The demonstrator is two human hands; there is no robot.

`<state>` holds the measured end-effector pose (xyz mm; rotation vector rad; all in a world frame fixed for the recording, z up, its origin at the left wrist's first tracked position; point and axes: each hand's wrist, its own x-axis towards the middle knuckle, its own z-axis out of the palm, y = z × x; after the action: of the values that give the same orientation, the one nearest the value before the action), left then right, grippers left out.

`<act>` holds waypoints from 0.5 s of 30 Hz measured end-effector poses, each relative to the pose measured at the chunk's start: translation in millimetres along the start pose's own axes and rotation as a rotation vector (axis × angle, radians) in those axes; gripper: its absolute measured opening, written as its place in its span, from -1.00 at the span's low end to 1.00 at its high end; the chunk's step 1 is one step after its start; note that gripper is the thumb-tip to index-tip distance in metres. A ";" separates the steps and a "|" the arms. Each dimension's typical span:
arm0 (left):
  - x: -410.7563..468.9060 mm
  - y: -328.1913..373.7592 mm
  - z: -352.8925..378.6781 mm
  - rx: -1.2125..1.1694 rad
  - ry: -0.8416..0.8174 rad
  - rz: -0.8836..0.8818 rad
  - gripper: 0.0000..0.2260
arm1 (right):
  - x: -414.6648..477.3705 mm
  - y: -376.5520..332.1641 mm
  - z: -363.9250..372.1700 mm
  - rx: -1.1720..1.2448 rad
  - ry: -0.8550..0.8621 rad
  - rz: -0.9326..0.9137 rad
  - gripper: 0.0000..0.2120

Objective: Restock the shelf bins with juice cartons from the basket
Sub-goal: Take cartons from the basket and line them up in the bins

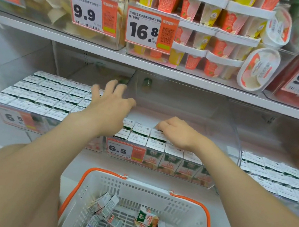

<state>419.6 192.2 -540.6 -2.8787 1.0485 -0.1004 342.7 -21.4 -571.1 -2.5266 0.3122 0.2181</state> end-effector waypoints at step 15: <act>-13.1 -16.5 11.3 -0.469 0.084 -0.144 -0.73 | 46.8 -73.0 31.9 -0.074 -0.187 -0.072 -0.64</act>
<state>421.1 213.7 -550.7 -3.3982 0.9866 0.0209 404.4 47.4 -569.0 -2.5608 0.1415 0.4417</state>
